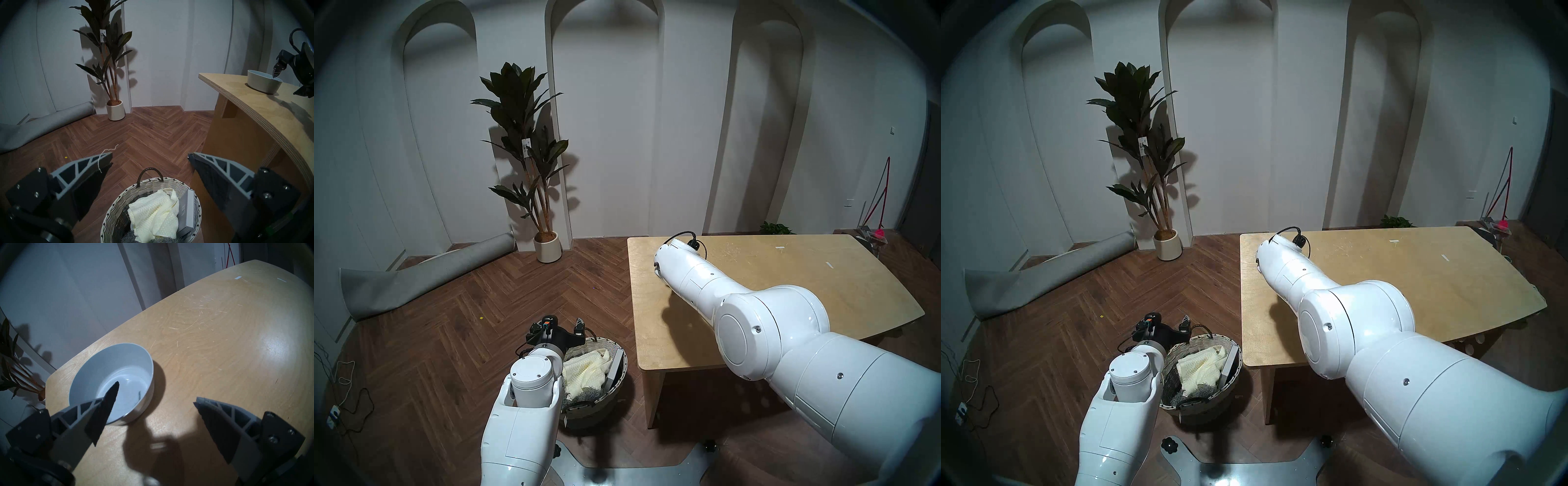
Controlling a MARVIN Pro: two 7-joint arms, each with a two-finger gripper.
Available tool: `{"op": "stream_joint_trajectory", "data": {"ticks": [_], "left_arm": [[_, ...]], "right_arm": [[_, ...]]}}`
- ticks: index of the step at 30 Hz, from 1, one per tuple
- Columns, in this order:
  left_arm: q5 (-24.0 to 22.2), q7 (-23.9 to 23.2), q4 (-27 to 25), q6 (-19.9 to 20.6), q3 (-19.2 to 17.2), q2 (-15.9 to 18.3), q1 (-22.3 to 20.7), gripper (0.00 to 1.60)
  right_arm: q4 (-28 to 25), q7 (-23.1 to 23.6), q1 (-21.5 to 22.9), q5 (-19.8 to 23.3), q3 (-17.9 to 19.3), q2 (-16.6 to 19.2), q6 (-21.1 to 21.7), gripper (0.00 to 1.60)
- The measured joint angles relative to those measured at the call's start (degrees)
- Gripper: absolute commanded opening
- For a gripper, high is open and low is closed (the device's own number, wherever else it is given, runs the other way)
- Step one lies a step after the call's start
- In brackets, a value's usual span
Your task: Load the items into the basket from the rear
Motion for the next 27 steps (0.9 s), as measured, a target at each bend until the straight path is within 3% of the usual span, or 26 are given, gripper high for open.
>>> {"op": "stream_joint_trajectory", "data": {"ticks": [27], "left_arm": [[0.76,-0.94,1.01,1.59,0.10,0.87,-0.62,1.60]], "right_arm": [[2.25,0.60,-0.07,-0.19,-0.26,-0.14,-0.83,1.60]]}}
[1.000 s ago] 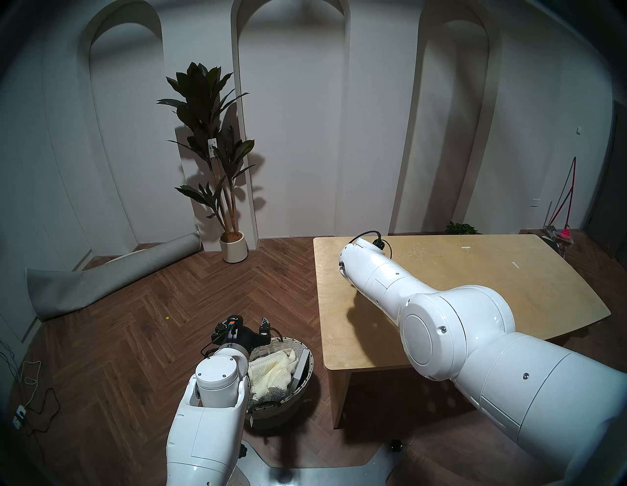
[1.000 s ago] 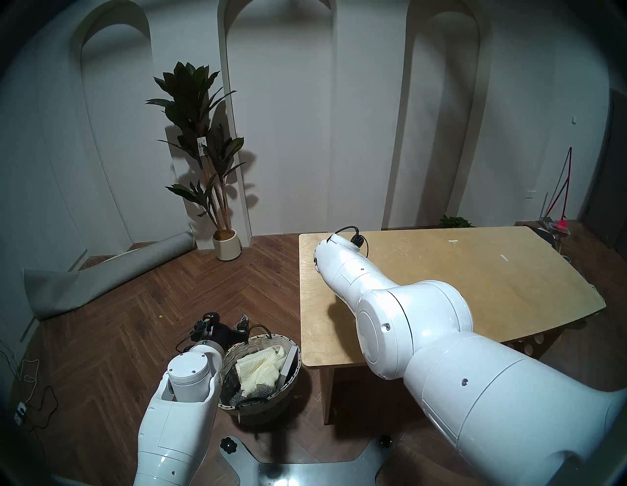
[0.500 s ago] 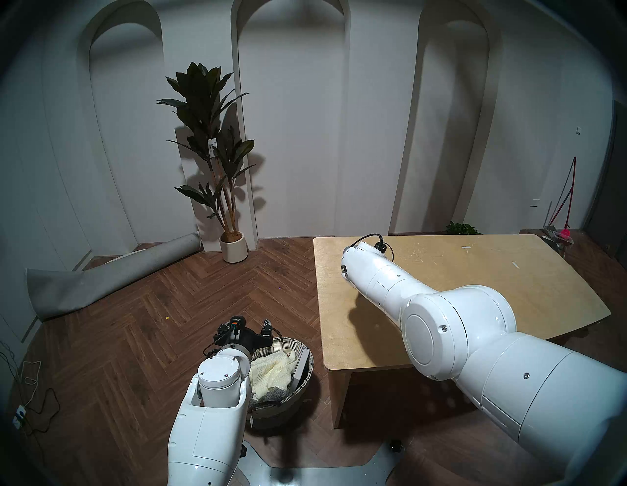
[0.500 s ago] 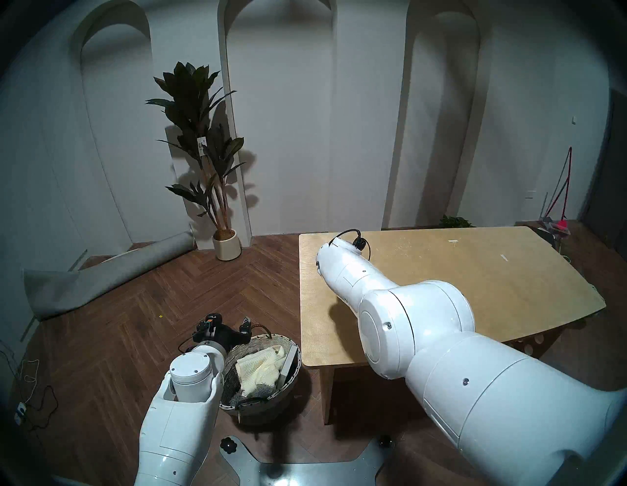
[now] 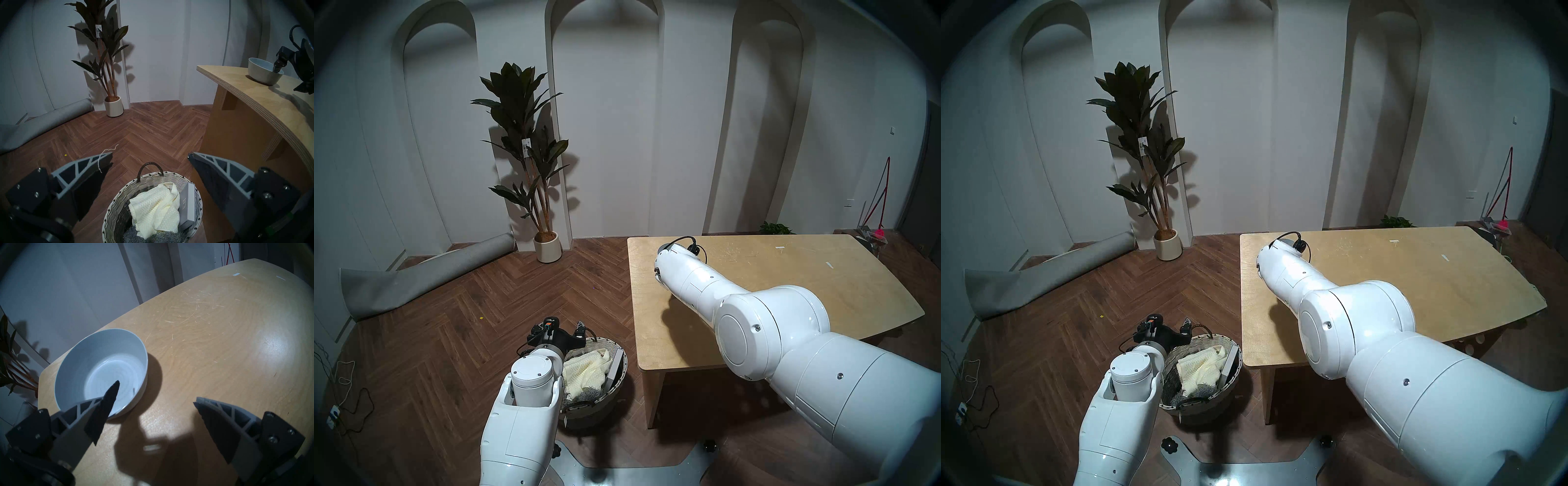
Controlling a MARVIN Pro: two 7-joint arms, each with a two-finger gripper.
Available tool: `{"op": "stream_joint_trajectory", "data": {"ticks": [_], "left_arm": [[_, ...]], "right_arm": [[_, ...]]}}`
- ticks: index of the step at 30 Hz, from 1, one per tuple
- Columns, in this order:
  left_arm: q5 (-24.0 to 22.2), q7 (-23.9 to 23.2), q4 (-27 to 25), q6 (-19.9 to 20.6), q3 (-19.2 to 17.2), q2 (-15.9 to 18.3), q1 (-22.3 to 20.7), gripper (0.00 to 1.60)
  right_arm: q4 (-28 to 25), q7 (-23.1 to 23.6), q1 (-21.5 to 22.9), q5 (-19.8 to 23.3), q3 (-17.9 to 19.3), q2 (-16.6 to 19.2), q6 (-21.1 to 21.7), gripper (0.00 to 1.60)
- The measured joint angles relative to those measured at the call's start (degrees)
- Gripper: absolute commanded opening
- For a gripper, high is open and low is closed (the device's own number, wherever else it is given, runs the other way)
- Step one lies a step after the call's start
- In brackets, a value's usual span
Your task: Load the items into the basket from the rear
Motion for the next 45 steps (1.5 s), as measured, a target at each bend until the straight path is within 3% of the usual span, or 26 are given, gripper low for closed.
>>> {"op": "stream_joint_trajectory", "data": {"ticks": [2,5,9,15,17,20,21,22,24,25,29,45], "left_arm": [[0.04,-0.08,0.06,0.09,-0.01,0.11,-0.07,1.60],[0.09,-0.22,0.16,0.24,-0.04,0.29,-0.20,1.60],[0.16,-0.36,0.27,0.42,-0.06,0.49,-0.33,1.60],[0.26,-0.54,0.43,0.70,-0.14,0.77,-0.49,1.60],[0.28,-0.60,0.47,0.79,-0.17,0.85,-0.51,1.60],[0.30,-0.67,0.51,0.88,-0.20,0.93,-0.54,1.60],[0.31,-0.69,0.52,0.93,-0.21,0.96,-0.56,1.60],[0.32,-0.70,0.53,0.95,-0.22,0.98,-0.56,1.60],[0.34,-0.73,0.55,1.03,-0.24,1.02,-0.58,1.60],[0.34,-0.75,0.57,1.06,-0.24,1.04,-0.59,1.60],[0.38,-0.81,0.63,1.19,-0.25,1.08,-0.62,1.60],[0.44,-1.18,0.89,1.67,-0.25,1.05,-1.12,1.60]], "right_arm": [[0.12,0.01,-0.01,0.00,0.00,-0.03,-0.01,1.49],[0.28,0.01,-0.02,0.00,0.00,-0.13,-0.03,1.57],[0.43,0.01,-0.02,0.00,0.00,-0.32,-0.05,1.56],[0.55,0.00,0.06,0.00,-0.05,-0.80,-0.08,1.41],[0.55,-0.03,0.09,0.00,-0.09,-0.97,-0.09,1.25],[0.56,-0.05,0.15,-0.01,-0.16,-1.18,-0.11,0.77],[0.56,-0.06,0.17,-0.02,-0.19,-1.26,-0.12,0.74],[0.57,-0.06,0.19,-0.03,-0.21,-1.30,-0.12,0.59],[0.57,-0.06,0.21,-0.05,-0.24,-1.42,-0.14,0.41],[0.58,-0.06,0.21,-0.05,-0.26,-1.47,-0.15,0.40],[0.58,-0.02,0.31,-0.10,-0.36,-1.60,-0.27,0.00],[0.54,0.23,1.13,0.05,-0.30,-1.86,-0.51,0.00]]}}
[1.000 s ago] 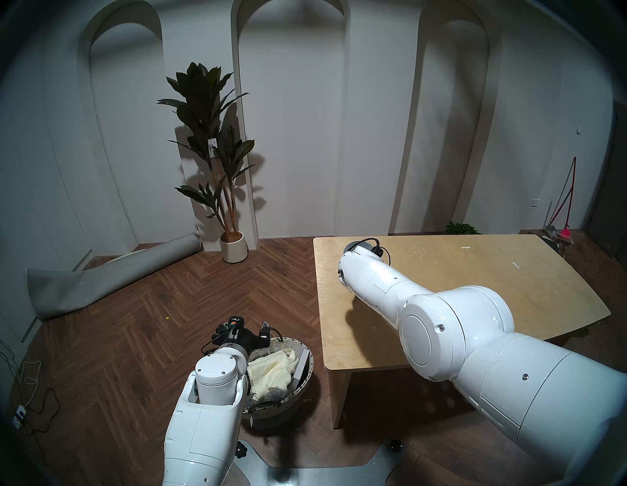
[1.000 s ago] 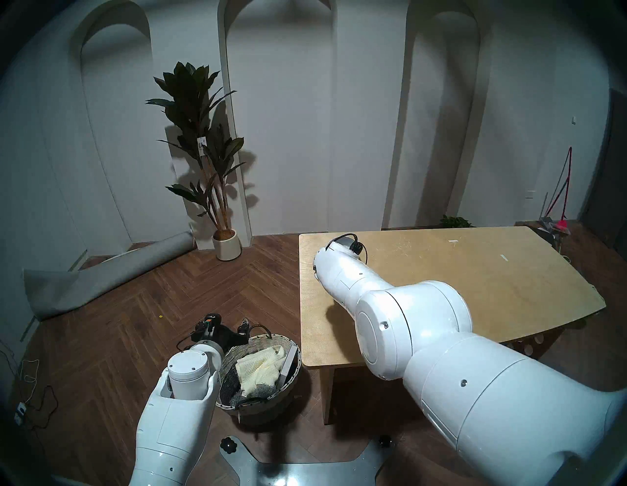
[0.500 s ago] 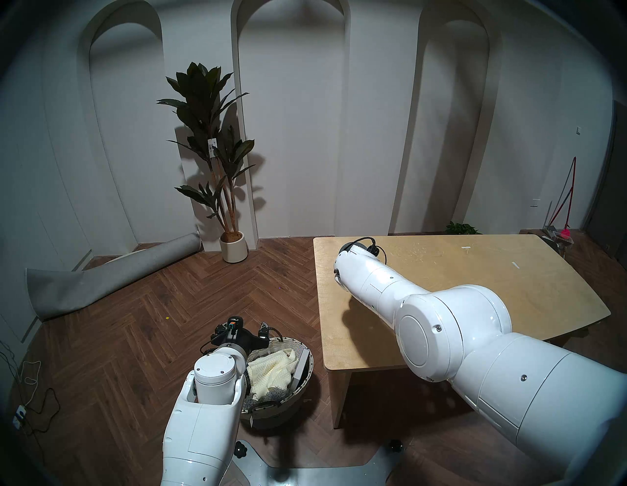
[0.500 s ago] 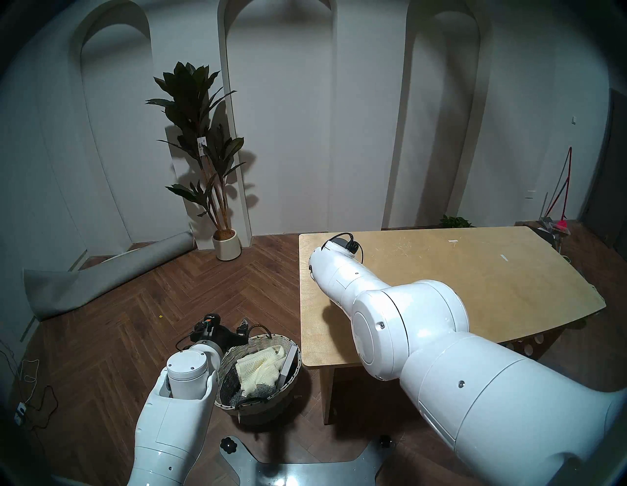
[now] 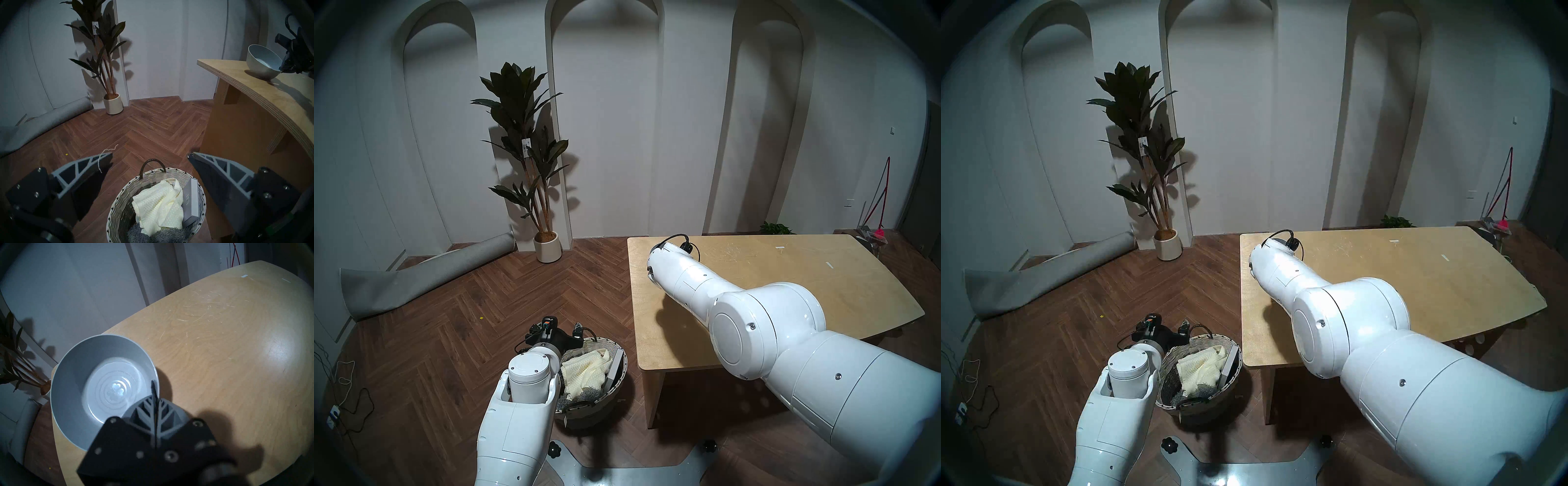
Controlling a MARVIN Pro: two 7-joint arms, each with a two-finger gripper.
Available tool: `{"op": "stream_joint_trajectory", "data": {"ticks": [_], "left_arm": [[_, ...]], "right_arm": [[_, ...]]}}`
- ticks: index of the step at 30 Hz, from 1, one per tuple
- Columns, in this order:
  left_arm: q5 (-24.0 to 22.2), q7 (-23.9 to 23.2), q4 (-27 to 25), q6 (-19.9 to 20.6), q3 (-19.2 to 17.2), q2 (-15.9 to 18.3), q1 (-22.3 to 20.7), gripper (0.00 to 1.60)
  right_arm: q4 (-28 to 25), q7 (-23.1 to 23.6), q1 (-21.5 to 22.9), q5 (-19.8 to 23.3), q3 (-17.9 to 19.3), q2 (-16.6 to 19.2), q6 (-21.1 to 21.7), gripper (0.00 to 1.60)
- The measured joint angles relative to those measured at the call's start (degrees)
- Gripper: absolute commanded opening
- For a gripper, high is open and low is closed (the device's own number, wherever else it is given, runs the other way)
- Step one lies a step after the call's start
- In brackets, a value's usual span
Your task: Load the items into the basket from the rear
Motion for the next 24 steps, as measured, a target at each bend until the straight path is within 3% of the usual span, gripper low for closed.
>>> {"op": "stream_joint_trajectory", "data": {"ticks": [24], "left_arm": [[-2.12,2.83,-0.05,-0.47,-3.68,-1.08,-0.83,1.60]], "right_arm": [[-0.59,-7.29,4.68,5.43,4.87,-5.90,-0.12,0.00]]}}
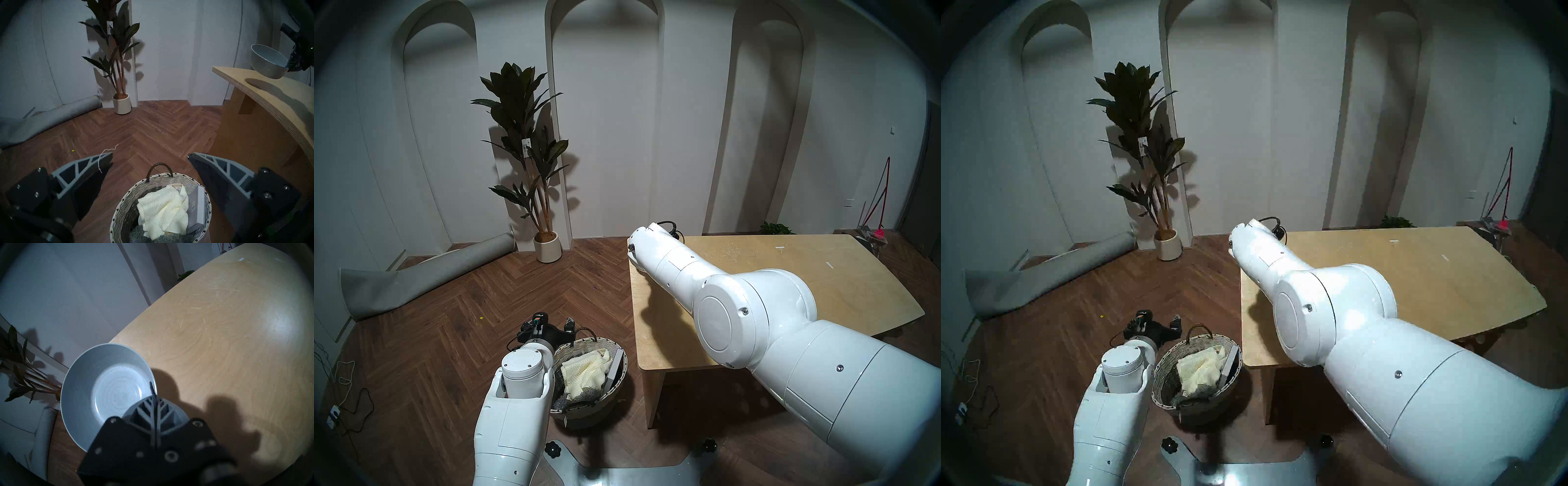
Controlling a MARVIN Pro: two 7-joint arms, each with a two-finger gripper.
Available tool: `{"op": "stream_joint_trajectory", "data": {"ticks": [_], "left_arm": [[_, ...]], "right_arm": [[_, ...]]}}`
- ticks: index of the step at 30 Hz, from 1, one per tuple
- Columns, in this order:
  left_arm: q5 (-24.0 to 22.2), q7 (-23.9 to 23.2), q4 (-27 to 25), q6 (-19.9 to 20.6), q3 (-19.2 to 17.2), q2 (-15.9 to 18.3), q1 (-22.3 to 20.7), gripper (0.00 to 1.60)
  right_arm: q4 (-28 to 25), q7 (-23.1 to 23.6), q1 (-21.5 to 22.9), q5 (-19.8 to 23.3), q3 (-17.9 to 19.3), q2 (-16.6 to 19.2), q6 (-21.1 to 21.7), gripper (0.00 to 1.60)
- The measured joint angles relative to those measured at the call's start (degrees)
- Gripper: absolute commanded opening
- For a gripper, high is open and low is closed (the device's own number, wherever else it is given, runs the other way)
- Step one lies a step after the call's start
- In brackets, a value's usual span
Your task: Load the items into the basket from the rear
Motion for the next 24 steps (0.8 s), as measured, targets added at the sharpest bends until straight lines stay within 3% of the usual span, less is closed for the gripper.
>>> {"op": "stream_joint_trajectory", "data": {"ticks": [11,24], "left_arm": [[-0.70,3.43,-1.79,-1.50,-4.29,0.02,1.30,1.60],[-1.83,5.22,-2.61,-2.11,-5.91,-0.49,3.06,1.60]], "right_arm": [[0.74,-1.92,0.62,0.57,-0.82,-4.81,4.02,0.00],[2.33,-3.19,0.38,0.26,-2.94,-7.48,8.49,0.00]]}}
